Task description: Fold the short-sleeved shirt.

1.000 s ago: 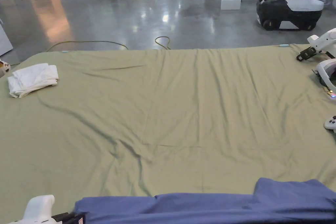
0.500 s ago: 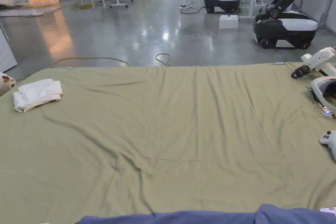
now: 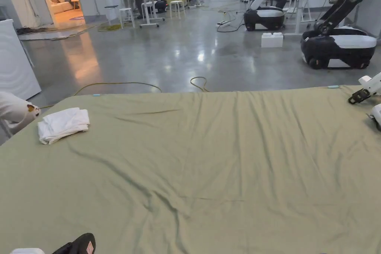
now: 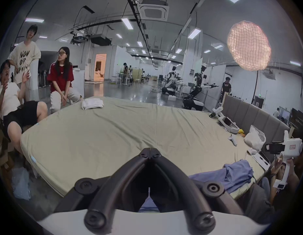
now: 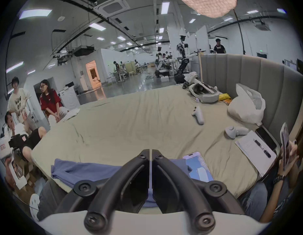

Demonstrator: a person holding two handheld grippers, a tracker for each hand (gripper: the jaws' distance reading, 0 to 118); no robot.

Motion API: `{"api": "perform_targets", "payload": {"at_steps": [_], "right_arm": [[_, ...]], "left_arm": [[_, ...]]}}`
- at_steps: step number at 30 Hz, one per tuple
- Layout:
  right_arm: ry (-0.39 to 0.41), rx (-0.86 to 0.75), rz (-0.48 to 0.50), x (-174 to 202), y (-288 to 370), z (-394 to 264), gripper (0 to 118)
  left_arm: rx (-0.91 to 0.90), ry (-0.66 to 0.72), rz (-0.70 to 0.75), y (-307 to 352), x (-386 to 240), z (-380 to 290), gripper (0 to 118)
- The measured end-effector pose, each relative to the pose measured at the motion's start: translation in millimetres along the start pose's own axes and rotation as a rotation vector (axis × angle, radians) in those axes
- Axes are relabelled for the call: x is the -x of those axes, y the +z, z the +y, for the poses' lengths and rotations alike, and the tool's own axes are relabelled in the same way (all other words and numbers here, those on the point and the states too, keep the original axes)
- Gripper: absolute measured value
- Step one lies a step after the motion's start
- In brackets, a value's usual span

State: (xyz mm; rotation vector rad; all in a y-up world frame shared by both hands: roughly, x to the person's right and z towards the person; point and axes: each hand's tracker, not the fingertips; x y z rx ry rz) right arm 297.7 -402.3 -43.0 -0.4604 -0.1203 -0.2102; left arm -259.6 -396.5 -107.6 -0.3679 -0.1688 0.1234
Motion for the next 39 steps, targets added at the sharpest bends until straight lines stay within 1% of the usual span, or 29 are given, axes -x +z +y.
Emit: {"api": "perform_targets", "payload": {"at_steps": [1, 2, 3, 4, 5, 6, 7, 8, 9, 11, 13, 14, 17, 19, 20, 21, 22, 23, 24, 25, 26, 27, 28, 29, 31, 33, 37, 39], "right_arm": [[0.015, 0.011, -0.001, 3, 0, -1, 2], [0.035, 0.011, -0.004, 5, 0, -3, 2], [0.041, 0.010, 0.006, 23, 6, -2, 2], [0.042, 0.015, 0.014, 25, 6, -3, 2], [0.039, 0.018, 0.023, 26, 6, -4, 2], [0.036, 0.022, 0.032, 27, 6, -5, 2], [0.035, 0.025, 0.037, 36, 8, -4, 2], [0.038, 0.029, 0.039, 38, 8, -6, 2], [0.043, 0.035, 0.042, 40, 7, -7, 2], [0.046, 0.053, 0.042, 45, 8, -7, 2], [0.049, 0.061, 0.042, 47, 9, -9, 2], [0.049, 0.066, 0.040, 48, 9, -10, 2], [0.051, 0.078, 0.031, 49, 12, -9, 2], [0.050, 0.082, 0.022, 48, 13, -8, 2], [0.049, 0.083, 0.018, 48, 13, -8, 2], [0.047, 0.083, 0.013, 48, 14, -7, 2], [0.044, 0.083, 0.009, 48, 15, -7, 2], [0.040, 0.083, 0.008, 45, 14, -7, 2], [0.036, 0.084, 0.008, 45, 14, -6, 2], [0.033, 0.085, 0.007, 45, 15, -6, 2], [0.032, 0.087, 0.006, 44, 15, -6, 2], [0.032, 0.089, 0.006, 44, 15, -5, 2], [0.034, 0.091, 0.004, 45, 15, -5, 2], [0.036, 0.092, 0.001, 45, 15, -5, 2], [0.037, 0.094, -0.003, 42, 16, -6, 2], [0.033, 0.097, -0.004, 40, 17, -6, 2], [0.015, 0.094, -0.003, 33, 16, -7, 2], [-0.005, 0.084, 0.003, 30, 16, -8, 2]], "left_arm": [[0.010, 0.005, -0.012, -2, 5, -2, 0], [0.056, 0.036, -0.054, -6, 9, -5, 0], [0.065, 0.069, -0.050, -10, 14, -9, 0], [0.087, 0.104, -0.055, -15, 22, -13, 0], [0.153, 0.149, -0.086, -24, 32, -15, 17], [0.218, 0.208, -0.086, -34, 43, -21, 51], [0.250, 0.265, -0.077, -43, 54, -30, 86], [0.289, 0.319, -0.104, -55, 66, -41, 99], [0.340, 0.370, -0.136, -67, 78, -53, 99], [0.420, 0.469, -0.141, -89, 90, -68, 99], [0.479, 0.567, -0.175, -111, 107, -87, 99], [0.484, 0.618, -0.161, -115, 107, -93, 99], [0.525, 0.756, -0.224, -134, 118, -113, 98], [0.542, 0.855, -0.302, -136, 111, -120, 97], [0.522, 0.884, -0.333, -136, 109, -124, 95], [0.507, 0.890, -0.348, -136, 107, -126, 92], [0.515, 0.892, -0.349, -134, 93, -120, 89], [0.506, 0.886, -0.342, -132, 89, -120, 89], [0.501, 0.889, -0.347, -131, 88, -121, 77], [0.515, 0.898, -0.343, -130, 86, -122, 58], [0.535, 0.904, -0.325, -135, 98, -124, 21], [0.552, 0.896, -0.289, -136, 95, -127, 15], [0.553, 0.901, -0.287, -135, 95, -129, 15], [0.520, 0.951, -0.314, -133, 95, -132, 10], [0.481, 0.938, -0.288, -137, 102, -131, 9], [0.452, 0.963, -0.286, -131, 107, -125, 8], [0.412, 0.857, -0.233, -115, 126, -92, 8], [0.393, 0.756, -0.159, -109, 147, -70, 8]]}}
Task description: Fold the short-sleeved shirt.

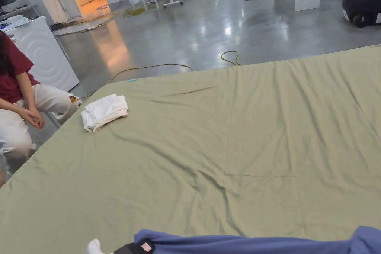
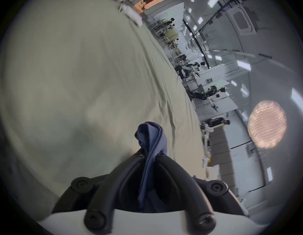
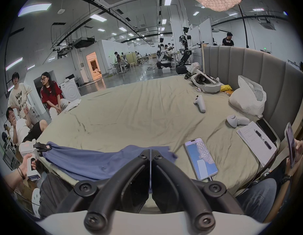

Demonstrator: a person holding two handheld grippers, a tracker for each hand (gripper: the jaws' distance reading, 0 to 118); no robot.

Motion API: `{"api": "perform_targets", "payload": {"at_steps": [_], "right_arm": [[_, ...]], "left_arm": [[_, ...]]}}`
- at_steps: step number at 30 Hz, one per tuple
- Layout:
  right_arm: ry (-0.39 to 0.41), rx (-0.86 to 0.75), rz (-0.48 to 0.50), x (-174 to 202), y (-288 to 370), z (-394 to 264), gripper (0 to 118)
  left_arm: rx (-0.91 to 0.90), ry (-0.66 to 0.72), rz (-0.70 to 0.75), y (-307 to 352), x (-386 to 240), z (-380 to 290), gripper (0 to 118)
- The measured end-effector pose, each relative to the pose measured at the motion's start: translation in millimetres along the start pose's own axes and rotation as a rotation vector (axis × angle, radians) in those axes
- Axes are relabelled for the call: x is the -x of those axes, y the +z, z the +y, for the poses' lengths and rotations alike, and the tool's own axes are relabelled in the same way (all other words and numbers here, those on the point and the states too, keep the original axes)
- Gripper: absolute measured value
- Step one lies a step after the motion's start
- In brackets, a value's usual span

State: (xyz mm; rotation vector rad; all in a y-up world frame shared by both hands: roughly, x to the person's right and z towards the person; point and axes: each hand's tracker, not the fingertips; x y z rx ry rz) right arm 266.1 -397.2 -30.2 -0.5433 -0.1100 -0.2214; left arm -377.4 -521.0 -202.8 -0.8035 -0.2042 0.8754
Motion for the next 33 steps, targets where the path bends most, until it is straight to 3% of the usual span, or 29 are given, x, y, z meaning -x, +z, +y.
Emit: {"api": "perform_targets", "payload": {"at_steps": [5, 8, 14, 21, 25, 26, 27, 29, 31, 33], "right_arm": [[-0.053, 0.000, 0.018, -7, -5, -4, 2], [-0.077, 0.001, 0.025, -15, -9, -7, 2], [-0.095, -0.013, 0.040, -25, -11, -10, 2], [-0.083, -0.021, 0.016, -25, 6, -11, 2], [-0.097, -0.015, -0.012, -28, 13, -18, 2], [-0.105, -0.009, -0.017, -31, 13, -20, 2], [-0.116, -0.004, -0.018, -32, 13, -22, 2], [-0.133, 0.004, -0.019, -32, 13, -24, 2], [-0.141, 0.005, -0.021, -36, 13, -27, 2], [-0.146, 0.007, -0.019, -44, 12, -32, 2]], "left_arm": [[-0.069, -0.175, 0.187, 38, -24, 44, 8], [-0.079, -0.261, 0.182, 36, -26, 60, 8], [-0.003, -0.375, 0.017, -9, -128, -40, 8], [0.221, -0.446, -0.023, -108, -159, -126, 8], [0.245, -0.442, -0.032, -129, -170, -148, 9], [0.254, -0.445, -0.035, -132, -170, -150, 17], [0.269, -0.448, -0.049, -130, -171, -152, 35], [0.281, -0.453, -0.081, -127, -169, -150, 83], [0.226, -0.434, -0.080, -119, -162, -142, 82], [0.198, -0.352, -0.105, -110, -149, -131, 72]]}}
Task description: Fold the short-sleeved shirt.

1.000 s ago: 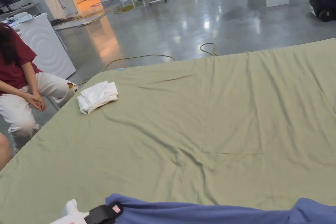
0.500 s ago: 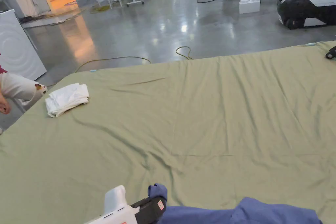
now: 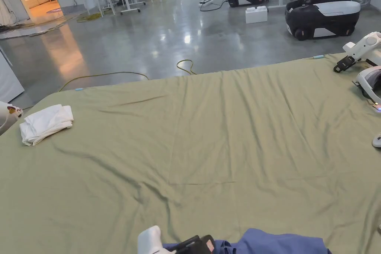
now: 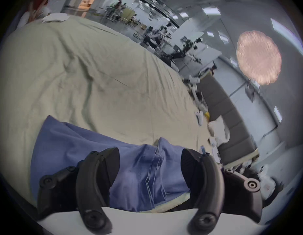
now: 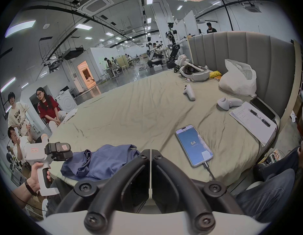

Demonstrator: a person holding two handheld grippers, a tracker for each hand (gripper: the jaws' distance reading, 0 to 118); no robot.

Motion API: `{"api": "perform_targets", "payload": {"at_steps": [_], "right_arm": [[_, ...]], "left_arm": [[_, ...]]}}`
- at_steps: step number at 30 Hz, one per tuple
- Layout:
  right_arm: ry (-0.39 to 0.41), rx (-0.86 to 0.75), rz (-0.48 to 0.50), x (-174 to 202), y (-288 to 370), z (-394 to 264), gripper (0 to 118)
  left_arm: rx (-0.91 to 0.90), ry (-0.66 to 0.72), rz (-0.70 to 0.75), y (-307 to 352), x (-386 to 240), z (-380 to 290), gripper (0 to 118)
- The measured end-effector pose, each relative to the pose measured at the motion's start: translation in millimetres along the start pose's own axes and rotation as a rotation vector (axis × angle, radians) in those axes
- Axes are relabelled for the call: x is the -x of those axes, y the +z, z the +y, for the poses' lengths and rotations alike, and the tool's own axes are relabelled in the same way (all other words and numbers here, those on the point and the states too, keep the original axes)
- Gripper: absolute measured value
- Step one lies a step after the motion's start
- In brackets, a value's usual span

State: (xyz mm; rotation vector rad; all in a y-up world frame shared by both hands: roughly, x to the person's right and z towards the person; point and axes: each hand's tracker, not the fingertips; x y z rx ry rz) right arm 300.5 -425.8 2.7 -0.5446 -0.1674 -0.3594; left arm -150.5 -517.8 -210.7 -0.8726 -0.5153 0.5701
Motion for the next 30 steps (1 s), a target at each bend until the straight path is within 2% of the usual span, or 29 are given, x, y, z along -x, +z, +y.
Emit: {"api": "perform_targets", "payload": {"at_steps": [1, 2, 3, 5, 8, 9, 11, 12, 13, 15, 16, 17, 18, 20, 21, 26, 30], "right_arm": [[-0.001, 0.000, 0.002, -1, 0, 0, 2], [-0.001, 0.002, 0.003, -1, 0, -1, 2], [-0.002, 0.004, 0.004, -3, -2, -2, 2], [-0.002, 0.007, 0.003, -3, -2, -3, 2], [-0.004, 0.010, 0.006, 7, 0, -1, 2], [-0.003, 0.011, 0.008, 8, 1, -1, 2], [0.005, 0.018, 0.005, 12, 1, -1, 2], [0.009, 0.019, 0.002, 14, 1, -1, 2], [0.012, 0.019, 0.001, 14, 2, -1, 2], [0.016, 0.018, 0.004, 8, 1, -3, 2], [0.015, 0.018, 0.007, 6, 0, -4, 2], [0.012, 0.022, 0.011, 6, -3, -4, 2], [0.010, 0.029, 0.013, 4, -6, -5, 2], [0.012, 0.033, 0.014, -1, -11, -8, 2], [0.011, 0.035, 0.019, -1, -12, -8, 2], [0.022, 0.050, 0.040, 0, -18, -11, 2], [0.026, 0.059, 0.043, 5, -19, -12, 2]], "left_arm": [[-0.024, 0.059, -0.019, 3, 8, 0, 61], [-0.039, 0.098, -0.018, 6, 0, 1, 34], [-0.009, 0.108, 0.003, 2, 5, 0, 13], [0.035, 0.078, 0.027, -12, 7, -9, 12], [0.188, 0.119, -0.150, -47, 5, -30, 12], [0.224, 0.101, -0.139, -58, 1, -38, 11], [0.299, 0.001, 0.009, -80, -12, -53, 10], [0.292, -0.012, 0.024, -84, -11, -57, 6], [0.242, 0.010, -0.011, -83, -8, -55, 6], [0.252, 0.036, -0.021, -78, -6, -48, 6], [0.240, 0.026, -0.035, -72, -7, -46, 7], [0.224, 0.002, -0.045, -62, -6, -41, 17], [0.195, -0.014, -0.041, -50, -4, -35, 34], [0.113, 0.007, -0.083, -19, 6, -21, 79], [0.084, 0.026, -0.095, -4, 15, -14, 84], [-0.089, 0.181, 0.023, 63, 72, 17, 85], [-0.109, 0.379, 0.031, 64, 128, 17, 84]]}}
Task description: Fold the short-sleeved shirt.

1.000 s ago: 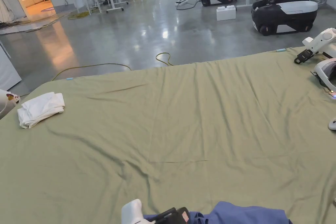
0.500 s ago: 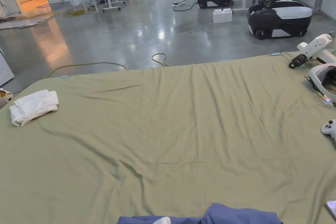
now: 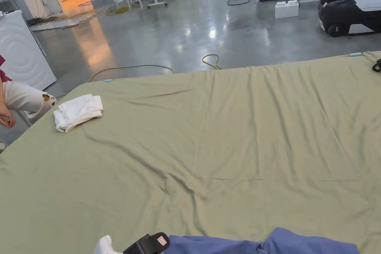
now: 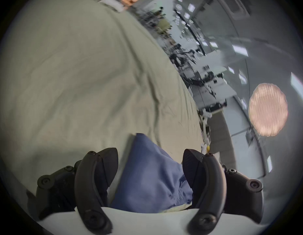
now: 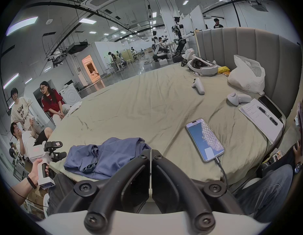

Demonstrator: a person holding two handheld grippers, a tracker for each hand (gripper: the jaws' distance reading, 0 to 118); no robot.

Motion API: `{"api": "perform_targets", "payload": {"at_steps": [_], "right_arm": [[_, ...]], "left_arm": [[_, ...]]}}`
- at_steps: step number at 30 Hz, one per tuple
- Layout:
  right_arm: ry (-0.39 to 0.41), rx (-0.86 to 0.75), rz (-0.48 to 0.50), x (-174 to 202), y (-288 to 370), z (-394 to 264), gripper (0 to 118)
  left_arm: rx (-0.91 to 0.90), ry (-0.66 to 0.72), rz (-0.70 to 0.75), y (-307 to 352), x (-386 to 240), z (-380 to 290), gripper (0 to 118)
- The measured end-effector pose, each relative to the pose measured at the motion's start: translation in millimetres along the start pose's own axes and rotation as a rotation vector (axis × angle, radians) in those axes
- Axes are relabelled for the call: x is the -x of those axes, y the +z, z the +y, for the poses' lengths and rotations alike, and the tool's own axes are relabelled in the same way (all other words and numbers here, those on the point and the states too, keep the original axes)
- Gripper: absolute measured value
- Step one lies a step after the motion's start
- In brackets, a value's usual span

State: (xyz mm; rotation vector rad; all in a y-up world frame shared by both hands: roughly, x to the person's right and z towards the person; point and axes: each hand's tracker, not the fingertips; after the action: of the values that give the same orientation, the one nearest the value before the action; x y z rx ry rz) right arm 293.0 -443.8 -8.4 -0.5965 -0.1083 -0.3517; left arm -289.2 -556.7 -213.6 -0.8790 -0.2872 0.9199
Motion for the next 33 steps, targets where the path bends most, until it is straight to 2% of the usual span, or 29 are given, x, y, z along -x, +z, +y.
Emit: {"api": "perform_targets", "payload": {"at_steps": [3, 4, 6, 7, 8, 10, 11, 12, 14, 16, 21, 23, 24, 28, 33], "right_arm": [[-0.001, -0.002, 0.001, -3, 1, -1, 2], [0.002, -0.003, -0.001, -3, 1, -1, 2], [0.009, -0.002, -0.008, -6, 2, 0, 2], [0.013, -0.004, -0.011, -7, 2, 0, 2], [0.016, -0.007, -0.015, -8, 3, 1, 2], [0.015, -0.008, -0.016, 0, 5, 5, 2], [0.015, -0.009, -0.018, 0, 5, 5, 2], [0.017, -0.011, -0.019, 0, 6, 6, 2], [0.020, -0.013, -0.018, 4, 8, 8, 2], [0.021, -0.014, -0.017, 4, 8, 9, 2], [0.003, -0.012, 0.008, 7, 1, 8, 2], [-0.001, -0.010, 0.014, 9, -2, 6, 2], [-0.003, -0.009, 0.018, 11, -4, 5, 2], [-0.013, -0.004, 0.035, 17, -4, 2, 2], [-0.003, -0.010, 0.033, 10, 8, -4, 2]], "left_arm": [[0.065, 0.151, -0.089, -22, 22, -6, 81], [0.083, 0.174, -0.120, -27, 2, -24, 75], [0.079, 0.229, -0.209, -36, 0, -36, 48], [0.089, 0.230, -0.191, -40, -4, -40, 23], [0.100, 0.191, -0.152, -40, -23, -50, 15], [0.126, 0.135, -0.081, -44, -29, -58, 14], [0.097, 0.157, -0.111, -40, -28, -61, 14], [0.057, 0.178, -0.138, -31, -9, -34, 13], [0.017, 0.160, -0.088, -13, -16, -29, 12], [0.006, 0.124, -0.106, 8, -19, -17, 12], [-0.115, -0.182, 0.120, 71, -55, 20, 12], [-0.127, -0.282, 0.133, 78, -84, 17, 12], [-0.114, -0.311, 0.113, 70, -70, 24, 12], [-0.052, -0.415, 0.048, 33, -127, -22, 12], [0.130, -0.494, 0.043, -56, -163, -87, 12]]}}
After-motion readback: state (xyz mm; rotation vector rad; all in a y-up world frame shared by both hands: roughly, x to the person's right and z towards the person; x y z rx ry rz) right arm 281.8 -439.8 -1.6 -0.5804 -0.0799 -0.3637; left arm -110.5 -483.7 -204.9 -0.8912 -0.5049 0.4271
